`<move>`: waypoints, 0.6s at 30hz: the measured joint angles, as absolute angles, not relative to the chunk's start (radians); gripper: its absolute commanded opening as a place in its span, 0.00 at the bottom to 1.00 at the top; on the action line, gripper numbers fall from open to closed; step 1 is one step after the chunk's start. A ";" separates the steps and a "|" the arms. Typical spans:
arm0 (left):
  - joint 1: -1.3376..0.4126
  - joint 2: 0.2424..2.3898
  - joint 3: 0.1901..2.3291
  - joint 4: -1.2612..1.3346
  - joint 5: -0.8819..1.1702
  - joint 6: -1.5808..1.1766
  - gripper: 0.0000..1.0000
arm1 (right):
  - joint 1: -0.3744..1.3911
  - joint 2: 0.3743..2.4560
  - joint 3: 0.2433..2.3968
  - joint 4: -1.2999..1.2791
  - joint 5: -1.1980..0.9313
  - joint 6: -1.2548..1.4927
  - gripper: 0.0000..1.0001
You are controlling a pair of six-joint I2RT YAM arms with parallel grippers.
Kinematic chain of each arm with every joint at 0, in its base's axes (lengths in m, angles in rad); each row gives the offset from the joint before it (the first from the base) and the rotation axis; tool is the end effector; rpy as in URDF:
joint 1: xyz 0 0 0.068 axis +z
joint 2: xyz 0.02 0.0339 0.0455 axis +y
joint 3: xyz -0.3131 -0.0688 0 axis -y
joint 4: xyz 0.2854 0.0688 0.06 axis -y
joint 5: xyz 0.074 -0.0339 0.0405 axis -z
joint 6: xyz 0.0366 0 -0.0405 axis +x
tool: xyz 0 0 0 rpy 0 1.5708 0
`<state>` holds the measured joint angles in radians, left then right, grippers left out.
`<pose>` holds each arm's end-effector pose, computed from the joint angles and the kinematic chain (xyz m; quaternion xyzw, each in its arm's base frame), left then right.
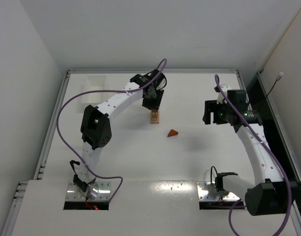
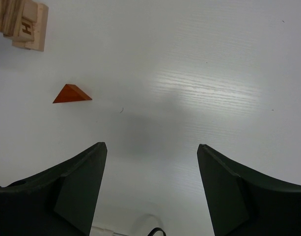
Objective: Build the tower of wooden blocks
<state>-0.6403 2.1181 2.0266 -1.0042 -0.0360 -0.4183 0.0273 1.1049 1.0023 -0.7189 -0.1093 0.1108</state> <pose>0.4204 -0.3115 0.3162 0.1034 0.9662 -0.1037 0.2119 0.2444 0.0107 0.3429 0.0188 0.9293 0.0759 0.3610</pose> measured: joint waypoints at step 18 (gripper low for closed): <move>-0.633 2.176 2.034 -1.005 -0.051 -0.419 0.00 | 0.020 1.129 1.002 -0.716 -0.116 0.125 0.71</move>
